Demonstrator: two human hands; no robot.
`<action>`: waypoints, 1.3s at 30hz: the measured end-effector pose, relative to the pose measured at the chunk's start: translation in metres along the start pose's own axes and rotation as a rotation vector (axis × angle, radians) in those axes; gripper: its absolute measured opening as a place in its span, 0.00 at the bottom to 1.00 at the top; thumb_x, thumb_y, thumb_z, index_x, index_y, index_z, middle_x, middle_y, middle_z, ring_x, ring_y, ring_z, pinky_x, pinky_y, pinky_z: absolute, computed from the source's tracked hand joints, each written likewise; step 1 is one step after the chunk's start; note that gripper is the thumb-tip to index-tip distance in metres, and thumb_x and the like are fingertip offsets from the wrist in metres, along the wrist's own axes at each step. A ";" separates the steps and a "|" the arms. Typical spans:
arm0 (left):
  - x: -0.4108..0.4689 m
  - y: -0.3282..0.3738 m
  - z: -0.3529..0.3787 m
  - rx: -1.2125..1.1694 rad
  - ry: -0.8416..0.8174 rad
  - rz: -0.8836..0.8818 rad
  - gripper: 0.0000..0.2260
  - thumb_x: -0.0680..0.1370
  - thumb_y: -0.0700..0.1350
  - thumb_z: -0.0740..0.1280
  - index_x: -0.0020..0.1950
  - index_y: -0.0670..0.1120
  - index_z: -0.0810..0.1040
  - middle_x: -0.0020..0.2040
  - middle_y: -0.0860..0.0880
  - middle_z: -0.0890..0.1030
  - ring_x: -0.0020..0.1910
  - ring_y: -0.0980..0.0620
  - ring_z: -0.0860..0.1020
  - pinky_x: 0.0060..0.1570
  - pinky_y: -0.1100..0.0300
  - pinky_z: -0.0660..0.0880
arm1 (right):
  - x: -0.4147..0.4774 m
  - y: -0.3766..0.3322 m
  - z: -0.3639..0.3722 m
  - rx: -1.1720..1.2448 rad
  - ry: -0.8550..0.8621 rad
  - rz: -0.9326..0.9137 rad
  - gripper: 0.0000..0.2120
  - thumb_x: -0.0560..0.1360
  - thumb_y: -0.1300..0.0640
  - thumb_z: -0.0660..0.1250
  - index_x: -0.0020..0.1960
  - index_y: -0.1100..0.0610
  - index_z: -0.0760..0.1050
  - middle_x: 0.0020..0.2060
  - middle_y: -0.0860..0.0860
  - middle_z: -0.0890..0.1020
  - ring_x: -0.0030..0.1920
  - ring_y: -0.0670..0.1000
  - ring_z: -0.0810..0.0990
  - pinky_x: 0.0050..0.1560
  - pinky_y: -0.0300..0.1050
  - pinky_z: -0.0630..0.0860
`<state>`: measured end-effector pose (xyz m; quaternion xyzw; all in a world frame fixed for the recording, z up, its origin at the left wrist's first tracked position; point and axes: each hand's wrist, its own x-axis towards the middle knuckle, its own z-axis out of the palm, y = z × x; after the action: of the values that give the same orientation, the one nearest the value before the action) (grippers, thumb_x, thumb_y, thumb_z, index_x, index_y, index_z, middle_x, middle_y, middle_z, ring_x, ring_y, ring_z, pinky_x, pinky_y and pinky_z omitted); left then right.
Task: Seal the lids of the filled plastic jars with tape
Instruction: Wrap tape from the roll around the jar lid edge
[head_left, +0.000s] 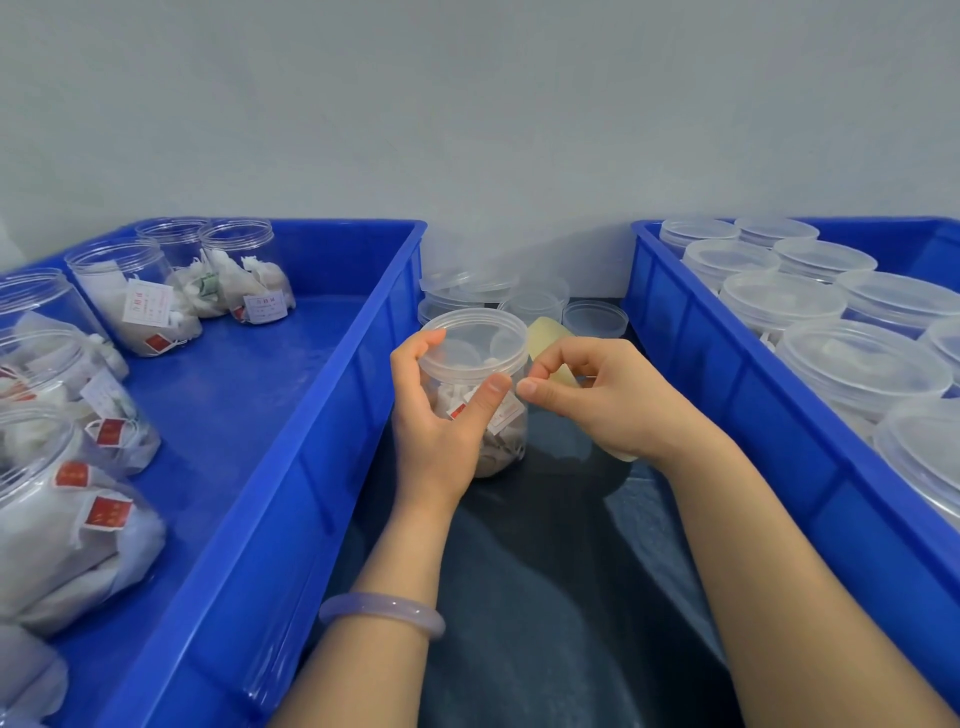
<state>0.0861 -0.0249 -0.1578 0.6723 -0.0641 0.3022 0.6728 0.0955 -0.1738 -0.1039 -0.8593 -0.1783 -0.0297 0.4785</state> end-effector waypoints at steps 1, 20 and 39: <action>0.000 0.001 0.000 -0.009 -0.006 -0.002 0.22 0.68 0.47 0.73 0.58 0.55 0.68 0.60 0.52 0.74 0.62 0.52 0.74 0.61 0.56 0.72 | 0.000 0.000 0.000 -0.003 -0.006 0.000 0.09 0.70 0.46 0.72 0.40 0.51 0.79 0.46 0.62 0.81 0.43 0.62 0.76 0.50 0.58 0.76; 0.004 0.003 -0.011 -0.157 -0.147 0.044 0.21 0.67 0.52 0.69 0.57 0.49 0.68 0.57 0.40 0.74 0.55 0.50 0.77 0.51 0.63 0.75 | -0.003 -0.009 0.002 -0.139 0.216 -0.002 0.17 0.61 0.36 0.73 0.40 0.43 0.72 0.37 0.37 0.75 0.38 0.35 0.70 0.35 0.33 0.63; -0.007 0.014 -0.014 -0.213 -0.277 -0.103 0.30 0.65 0.60 0.74 0.56 0.44 0.68 0.47 0.57 0.79 0.45 0.62 0.78 0.44 0.68 0.74 | -0.022 -0.026 -0.042 -0.080 -0.165 0.131 0.21 0.59 0.32 0.70 0.50 0.38 0.76 0.30 0.46 0.78 0.25 0.42 0.74 0.32 0.35 0.73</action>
<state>0.0693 -0.0151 -0.1499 0.6349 -0.1534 0.1635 0.7394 0.0717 -0.2026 -0.0652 -0.8870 -0.1592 0.0654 0.4285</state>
